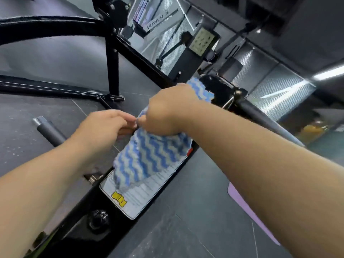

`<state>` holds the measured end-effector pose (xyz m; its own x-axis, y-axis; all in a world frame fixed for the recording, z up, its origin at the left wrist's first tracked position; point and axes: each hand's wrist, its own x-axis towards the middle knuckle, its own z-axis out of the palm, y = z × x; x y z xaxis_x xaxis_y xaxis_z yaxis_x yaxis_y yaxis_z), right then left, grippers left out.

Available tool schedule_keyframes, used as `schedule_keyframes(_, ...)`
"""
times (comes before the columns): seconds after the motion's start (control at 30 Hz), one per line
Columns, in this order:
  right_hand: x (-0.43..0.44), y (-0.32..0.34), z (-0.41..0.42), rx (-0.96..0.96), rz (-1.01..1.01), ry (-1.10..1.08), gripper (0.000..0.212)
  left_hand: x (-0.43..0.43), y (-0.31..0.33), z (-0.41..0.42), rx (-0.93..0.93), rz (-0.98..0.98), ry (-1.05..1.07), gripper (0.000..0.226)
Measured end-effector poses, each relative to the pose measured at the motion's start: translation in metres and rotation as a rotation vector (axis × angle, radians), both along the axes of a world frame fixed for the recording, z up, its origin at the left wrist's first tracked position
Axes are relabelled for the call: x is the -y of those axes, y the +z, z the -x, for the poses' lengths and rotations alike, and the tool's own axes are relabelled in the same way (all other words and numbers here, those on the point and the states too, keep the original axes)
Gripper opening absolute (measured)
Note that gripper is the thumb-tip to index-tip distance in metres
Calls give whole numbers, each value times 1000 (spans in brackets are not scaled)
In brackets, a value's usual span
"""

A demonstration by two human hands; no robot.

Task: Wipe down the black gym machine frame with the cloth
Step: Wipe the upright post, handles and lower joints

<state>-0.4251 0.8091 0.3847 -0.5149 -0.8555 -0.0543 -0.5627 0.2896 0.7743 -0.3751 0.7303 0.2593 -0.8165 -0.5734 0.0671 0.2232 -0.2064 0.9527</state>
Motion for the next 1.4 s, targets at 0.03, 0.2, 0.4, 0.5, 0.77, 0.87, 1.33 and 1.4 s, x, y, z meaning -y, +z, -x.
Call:
schedule_keyframes(0.03,-2,-5,-2,22,19,26,44,0,-12,-1,44,61,-19,34)
schedule_keyframes(0.2,7,55,48,66,349,-179,41,-7,-56,-7,180,126,-135,30)
schedule_keyframes(0.4,12,37,34,-1,219,-231,29,4,-55,-25,-32,-159,-96,29)
schedule_keyframes(0.5,10,4,4,-104,39,-188,34,9,-52,-31,-34,-186,-8,29)
schedule_keyframes(0.77,-19,-103,-52,48,51,163,45,7,-66,-45,42,-170,-59,31)
schedule_keyframes(0.87,-14,-52,-22,-55,116,68,47,10,-71,-52,10,-105,-72,29)
schedule_keyframes(1.33,-27,-40,-23,148,859,240,30,-36,-27,-27,118,494,-155,54)
schedule_keyframes(1.4,-29,-28,-17,140,920,213,33,-37,-25,-26,211,561,-120,44)
